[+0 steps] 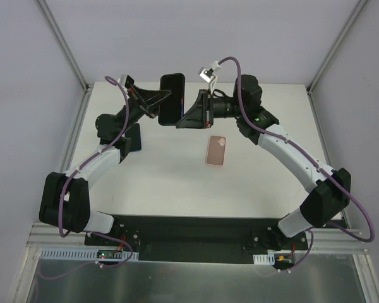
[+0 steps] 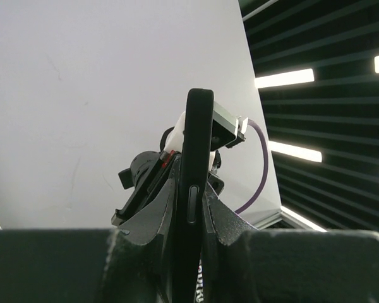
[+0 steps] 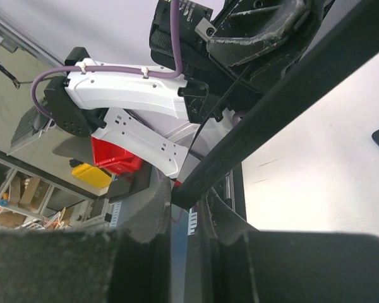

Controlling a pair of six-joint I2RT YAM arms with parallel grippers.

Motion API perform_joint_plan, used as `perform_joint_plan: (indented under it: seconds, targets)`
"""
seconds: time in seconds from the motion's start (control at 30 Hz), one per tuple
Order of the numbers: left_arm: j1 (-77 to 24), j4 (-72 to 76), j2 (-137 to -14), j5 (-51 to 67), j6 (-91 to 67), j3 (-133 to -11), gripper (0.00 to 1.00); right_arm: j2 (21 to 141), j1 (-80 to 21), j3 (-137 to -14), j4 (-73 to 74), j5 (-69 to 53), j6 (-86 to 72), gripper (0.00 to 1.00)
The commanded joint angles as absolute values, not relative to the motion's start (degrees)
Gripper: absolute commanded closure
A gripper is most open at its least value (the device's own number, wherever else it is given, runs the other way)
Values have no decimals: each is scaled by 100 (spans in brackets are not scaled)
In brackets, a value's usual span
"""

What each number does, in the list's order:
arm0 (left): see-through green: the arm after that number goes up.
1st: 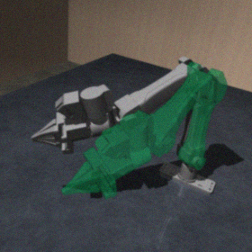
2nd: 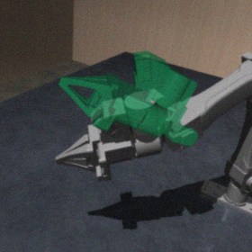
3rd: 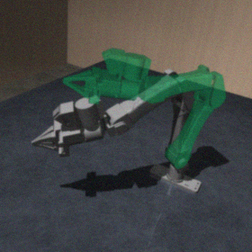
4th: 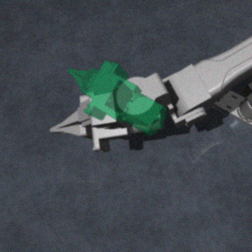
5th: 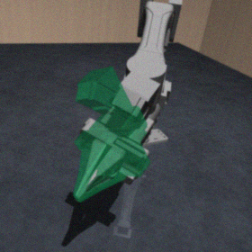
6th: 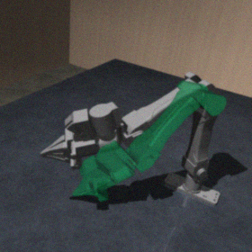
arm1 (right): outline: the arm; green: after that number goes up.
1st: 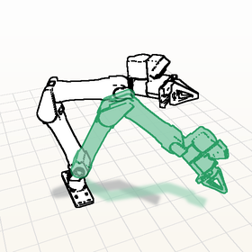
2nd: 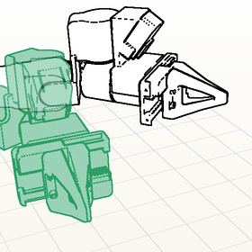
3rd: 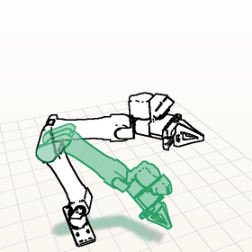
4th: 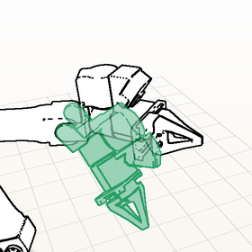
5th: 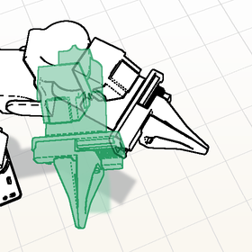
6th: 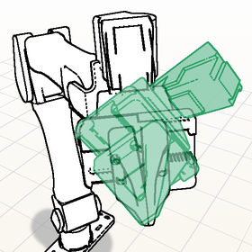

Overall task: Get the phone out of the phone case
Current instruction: Remove the phone case from the phone.

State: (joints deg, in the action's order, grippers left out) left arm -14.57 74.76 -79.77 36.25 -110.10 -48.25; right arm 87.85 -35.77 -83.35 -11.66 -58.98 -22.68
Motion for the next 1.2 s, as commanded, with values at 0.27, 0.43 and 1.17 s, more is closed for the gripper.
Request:
perform_joint_plan:
  seconds: [0.27,0.43,1.17]
  targets:
    - [-1424,7638,-7655,3753,-12586,-4386,100,7999,-3709,-8306,-905,-5977,-387,99]
    - [-1424,7427,-7725,3692,-12568,-4166,100,7744,-3770,-8104,-958,-5713,-176,99]
    - [-1433,7488,-8411,3771,-12700,-3788,100,7453,-3999,-7708,-1477,-5476,405,99]
